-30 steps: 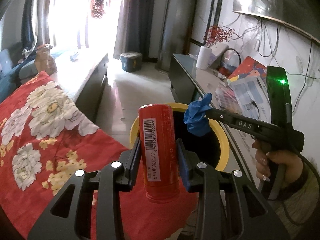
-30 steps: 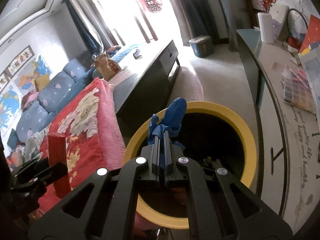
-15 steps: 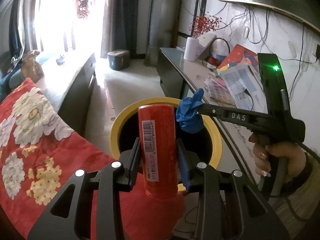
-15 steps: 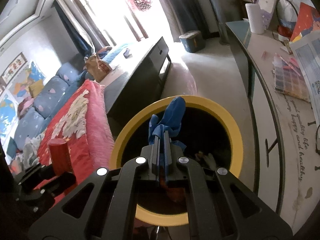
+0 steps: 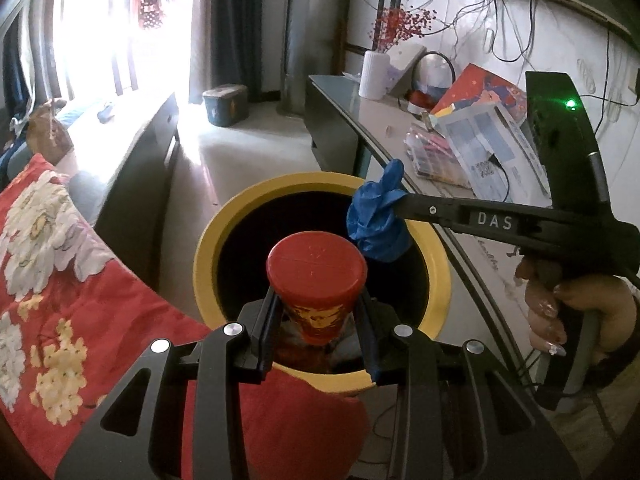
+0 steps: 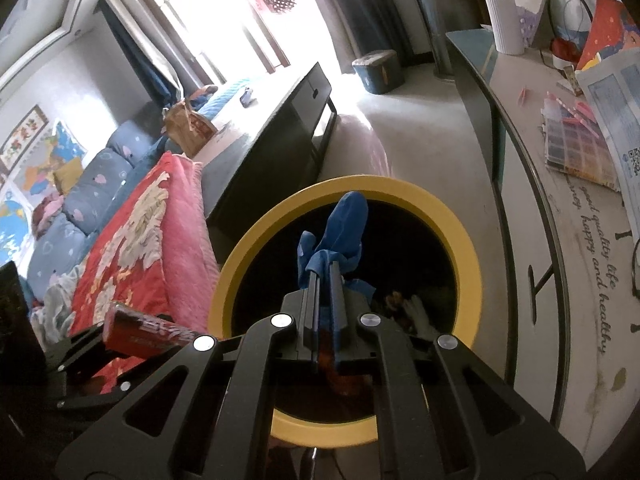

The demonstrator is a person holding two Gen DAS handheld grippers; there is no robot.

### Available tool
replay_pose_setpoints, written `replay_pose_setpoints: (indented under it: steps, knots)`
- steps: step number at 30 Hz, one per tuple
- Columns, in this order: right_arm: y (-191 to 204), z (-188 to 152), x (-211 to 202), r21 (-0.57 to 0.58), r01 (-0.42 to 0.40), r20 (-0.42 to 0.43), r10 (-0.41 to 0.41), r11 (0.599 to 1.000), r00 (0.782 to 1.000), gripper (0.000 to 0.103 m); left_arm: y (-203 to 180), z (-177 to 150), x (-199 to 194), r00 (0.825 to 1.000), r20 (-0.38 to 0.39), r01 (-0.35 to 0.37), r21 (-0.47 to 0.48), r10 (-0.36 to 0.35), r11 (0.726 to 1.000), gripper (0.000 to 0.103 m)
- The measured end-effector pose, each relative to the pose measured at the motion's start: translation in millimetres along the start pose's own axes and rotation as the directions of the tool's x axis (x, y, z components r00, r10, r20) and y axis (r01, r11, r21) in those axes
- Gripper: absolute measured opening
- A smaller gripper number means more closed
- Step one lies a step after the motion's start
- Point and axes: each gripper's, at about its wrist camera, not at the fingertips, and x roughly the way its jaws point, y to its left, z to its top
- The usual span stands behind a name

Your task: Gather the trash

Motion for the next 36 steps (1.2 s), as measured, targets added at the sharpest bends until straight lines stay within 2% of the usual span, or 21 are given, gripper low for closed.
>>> replay_pose_setpoints:
  steps: [4, 5, 6, 8, 10, 12, 15, 16, 18, 24, 33, 36]
  knots:
    - [-3, -1, 0, 0.006, 0.005, -0.006, -0.005, 1.000, 1.000, 0.008, 1, 4, 4, 1.000, 0.007, 0.015, 0.004, -0.015, 1.000, 0.033]
    - [-4, -1, 0, 0.007, 0.010, -0.004, -0.010, 1.000, 1.000, 0.015, 0, 5, 4, 1.000, 0.009, 0.016, 0.005, -0.016, 1.000, 0.036]
    - [-5, -2, -1, 0.009, 0.012, -0.004, -0.012, 1.000, 1.000, 0.020, 0, 6, 4, 1.000, 0.014, 0.014, 0.007, -0.014, 1.000, 0.045]
    - [-6, -3, -3, 0.009, 0.016, -0.002, -0.016, 1.000, 1.000, 0.021, 1, 7, 2, 1.000, 0.021, 0.016, 0.004, -0.016, 1.000, 0.057]
    - [-5, -4, -6, 0.005, 0.025, 0.004, -0.025, 1.000, 1.000, 0.027, 2, 8, -2, 0.999, 0.028, 0.015, 0.000, -0.015, 1.000, 0.063]
    - [-5, -6, -12, 0.001, 0.034, 0.013, -0.034, 0.999, 0.999, 0.036, 2, 10, -4, 0.999, 0.036, 0.004, -0.007, -0.003, 1.000, 0.083]
    - [-2, -8, -21, -0.007, 0.056, 0.031, -0.055, 0.998, 0.998, 0.047, 6, 11, -11, 0.999, 0.046, -0.015, -0.028, 0.017, 1.000, 0.093]
    - [-1, -9, -25, -0.011, 0.063, 0.038, -0.062, 0.998, 0.997, 0.048, 8, 11, -14, 0.998, 0.051, -0.020, -0.035, 0.022, 0.999, 0.094]
    - [1, -10, -32, -0.018, 0.075, 0.048, -0.074, 0.997, 0.996, 0.058, 11, 10, -21, 0.997, 0.059, -0.039, -0.048, 0.041, 0.998, 0.096]
    - [17, -17, -57, -0.052, 0.105, 0.101, -0.099, 0.993, 0.990, 0.077, 25, 6, -43, 0.993, 0.069, -0.094, -0.098, 0.101, 0.991, 0.096]
    - [55, -34, -81, -0.110, 0.101, 0.148, -0.084, 0.989, 0.985, 0.091, 50, -7, -85, 0.976, 0.097, -0.174, -0.172, 0.193, 0.970, 0.096]
    - [72, -40, -85, -0.146, 0.106, 0.166, -0.081, 0.984, 0.983, 0.092, 57, -12, -102, 0.968, 0.116, -0.199, -0.189, 0.224, 0.961, 0.097]
